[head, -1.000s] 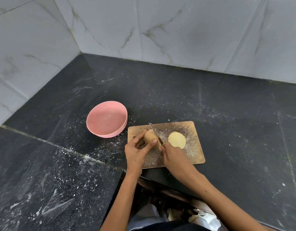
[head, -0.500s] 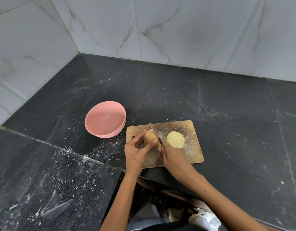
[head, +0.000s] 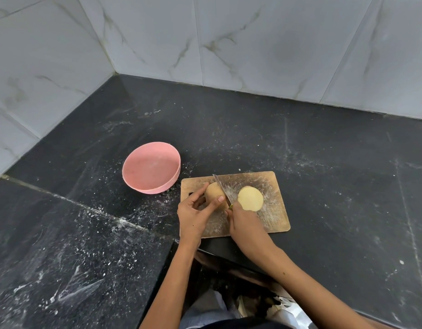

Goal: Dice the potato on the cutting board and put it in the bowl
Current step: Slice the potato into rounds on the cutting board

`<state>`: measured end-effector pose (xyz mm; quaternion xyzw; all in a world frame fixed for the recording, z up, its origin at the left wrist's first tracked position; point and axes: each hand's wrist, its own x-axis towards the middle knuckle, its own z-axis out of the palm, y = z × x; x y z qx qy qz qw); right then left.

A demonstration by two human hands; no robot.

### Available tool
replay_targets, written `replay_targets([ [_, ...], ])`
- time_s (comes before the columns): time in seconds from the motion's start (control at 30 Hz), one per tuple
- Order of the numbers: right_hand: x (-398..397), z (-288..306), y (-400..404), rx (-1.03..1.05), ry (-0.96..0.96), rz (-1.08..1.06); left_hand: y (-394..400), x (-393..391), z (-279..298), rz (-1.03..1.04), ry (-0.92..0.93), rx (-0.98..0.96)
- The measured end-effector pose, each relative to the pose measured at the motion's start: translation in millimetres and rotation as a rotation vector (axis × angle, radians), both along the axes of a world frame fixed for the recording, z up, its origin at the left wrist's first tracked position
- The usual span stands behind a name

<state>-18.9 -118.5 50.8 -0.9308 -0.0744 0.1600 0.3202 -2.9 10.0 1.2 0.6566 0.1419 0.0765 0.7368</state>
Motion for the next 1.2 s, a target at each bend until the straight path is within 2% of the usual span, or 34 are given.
replay_targets([
  [0.23, 7.3, 4.0, -2.5, 0.006, 0.078, -0.018, 22.5, 1.7, -1.1, -0.203, -0.038, 0.501],
  [0.4, 14.3, 5.4, -5.8, 0.041, 0.092, 0.011, 28.7, 6.7, -4.8, -0.285, -0.104, 0.647],
  [0.6, 13.9, 14.1, -7.2, 0.101, 0.078, 0.004, 23.2, 10.7, 3.8, -0.182, -0.203, 0.694],
  [0.7, 13.4, 20.2, -11.8, 0.075, 0.046, 0.034, 22.1, 8.9, 4.6, -0.13, -0.216, 0.669],
  [0.93, 14.6, 27.5, -17.6, -0.14, -0.02, 0.081, 12.1, 5.7, 10.3, -0.127, -0.092, 0.482],
  [1.07, 15.0, 22.8, -17.9, -0.164, -0.028, 0.031, 12.0, 7.8, 12.9, -0.221, -0.01, 0.376],
  [1.2, 13.1, 15.3, -16.7, -0.165, -0.033, 0.007, -2.4, 4.7, 9.4, -0.131, 0.068, 0.21],
])
